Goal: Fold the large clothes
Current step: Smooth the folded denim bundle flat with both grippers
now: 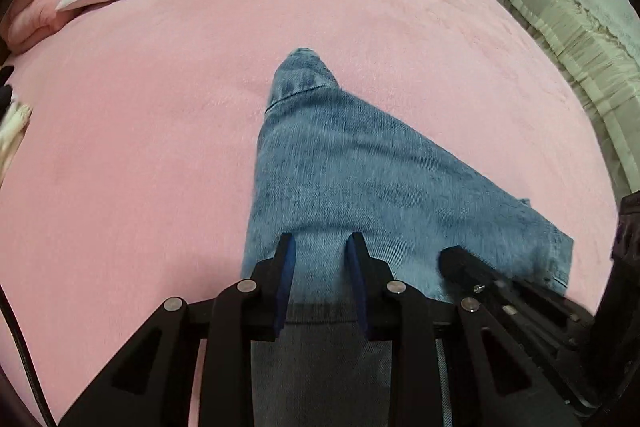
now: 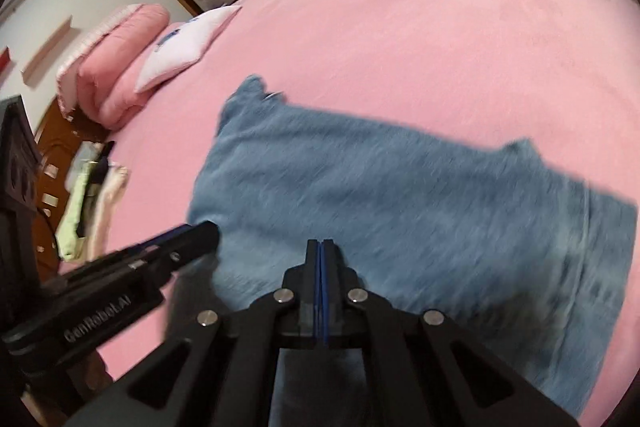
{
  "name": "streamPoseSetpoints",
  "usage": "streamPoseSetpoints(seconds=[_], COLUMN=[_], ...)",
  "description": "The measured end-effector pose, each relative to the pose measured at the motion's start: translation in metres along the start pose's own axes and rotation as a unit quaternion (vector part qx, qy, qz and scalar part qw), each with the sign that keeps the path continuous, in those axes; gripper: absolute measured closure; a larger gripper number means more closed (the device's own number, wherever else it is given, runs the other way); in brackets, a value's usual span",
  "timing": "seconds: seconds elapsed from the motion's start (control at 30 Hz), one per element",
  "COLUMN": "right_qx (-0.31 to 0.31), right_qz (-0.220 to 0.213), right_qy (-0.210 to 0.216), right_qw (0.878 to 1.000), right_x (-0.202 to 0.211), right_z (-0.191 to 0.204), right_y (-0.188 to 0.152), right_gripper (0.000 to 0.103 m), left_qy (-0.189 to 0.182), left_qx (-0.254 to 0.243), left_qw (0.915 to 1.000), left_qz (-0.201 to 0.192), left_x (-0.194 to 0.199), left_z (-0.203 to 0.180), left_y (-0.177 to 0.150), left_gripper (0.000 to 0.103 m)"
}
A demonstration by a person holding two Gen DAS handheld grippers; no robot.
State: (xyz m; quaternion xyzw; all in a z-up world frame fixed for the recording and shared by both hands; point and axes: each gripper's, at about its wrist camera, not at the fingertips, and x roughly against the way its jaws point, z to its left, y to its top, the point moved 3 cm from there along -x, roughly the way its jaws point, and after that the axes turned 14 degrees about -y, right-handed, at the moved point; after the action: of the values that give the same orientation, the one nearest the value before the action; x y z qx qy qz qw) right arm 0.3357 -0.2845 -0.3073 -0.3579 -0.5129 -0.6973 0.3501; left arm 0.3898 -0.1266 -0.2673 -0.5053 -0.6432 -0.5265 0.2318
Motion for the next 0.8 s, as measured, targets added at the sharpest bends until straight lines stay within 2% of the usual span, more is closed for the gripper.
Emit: streamPoseSetpoints(seconds=[0.13,0.2,0.3,0.37,0.4,0.47,0.5,0.53,0.57,0.63,0.7,0.73,0.77,0.8], right_qx=[-0.017,-0.059,-0.106,-0.121,-0.116,-0.101,-0.098,-0.091,-0.084,-0.070,-0.050,-0.036,-0.018,-0.012], right_qz=[-0.019,-0.017,-0.038,-0.033,-0.028,-0.030,-0.036,-0.040,-0.033,0.010,0.051,0.064,0.075,0.066], right_qy=[-0.031,0.000,-0.048,-0.023,-0.025,-0.063,-0.064,-0.031,0.002,0.062,0.081,0.070,0.037,0.025], right_qw=[0.999,0.998,0.992,0.992,0.993,0.992,0.992,0.995,0.996,0.996,0.994,0.995,0.996,0.997], right_x=[-0.001,0.003,0.020,0.023,0.024,0.037,0.045,0.053,0.056,0.054,0.043,0.037,0.030,0.029], right_z=[-0.031,-0.055,-0.096,-0.110,-0.112,-0.103,-0.096,-0.084,-0.078,-0.053,-0.033,-0.028,-0.024,-0.026], right_y=[0.009,0.010,0.006,0.005,0.007,0.013,0.011,0.010,0.008,-0.004,-0.020,-0.029,-0.037,-0.043], right_gripper=[0.103,0.103,0.103,0.103,0.103,0.103,0.101,0.097,0.097,0.097,0.097,0.097,0.101,0.103], left_qy=[-0.010,-0.017,-0.016,-0.011,-0.009,0.003,0.007,0.003,-0.007,-0.017,-0.010,0.002,0.016,0.025], left_qx=[0.006,0.008,0.000,-0.008,-0.007,-0.004,-0.006,-0.009,-0.008,0.006,0.016,0.015,0.009,0.005], left_qw=[0.9999,0.9997,0.9998,0.9999,0.9999,0.9999,0.9999,0.9998,0.9997,0.9991,0.9989,0.9991,0.9989,0.9986], left_qz=[-0.007,-0.013,-0.011,-0.004,-0.001,0.011,0.013,0.015,0.020,0.039,0.042,0.041,0.044,0.047], left_x=[-0.005,-0.005,-0.005,-0.007,-0.007,-0.002,0.002,0.006,0.009,0.012,0.014,0.015,0.014,0.014], left_z=[0.006,0.009,0.008,0.006,0.005,0.002,-0.001,-0.005,-0.010,-0.014,-0.015,-0.015,-0.013,-0.012], left_y=[0.000,-0.002,-0.001,0.000,0.000,0.006,0.007,0.006,0.003,-0.004,-0.014,-0.020,-0.025,-0.029], left_gripper=[0.078,0.078,0.078,0.078,0.078,0.078,0.078,0.078,0.078,0.078,0.078,0.078,0.078,0.078])
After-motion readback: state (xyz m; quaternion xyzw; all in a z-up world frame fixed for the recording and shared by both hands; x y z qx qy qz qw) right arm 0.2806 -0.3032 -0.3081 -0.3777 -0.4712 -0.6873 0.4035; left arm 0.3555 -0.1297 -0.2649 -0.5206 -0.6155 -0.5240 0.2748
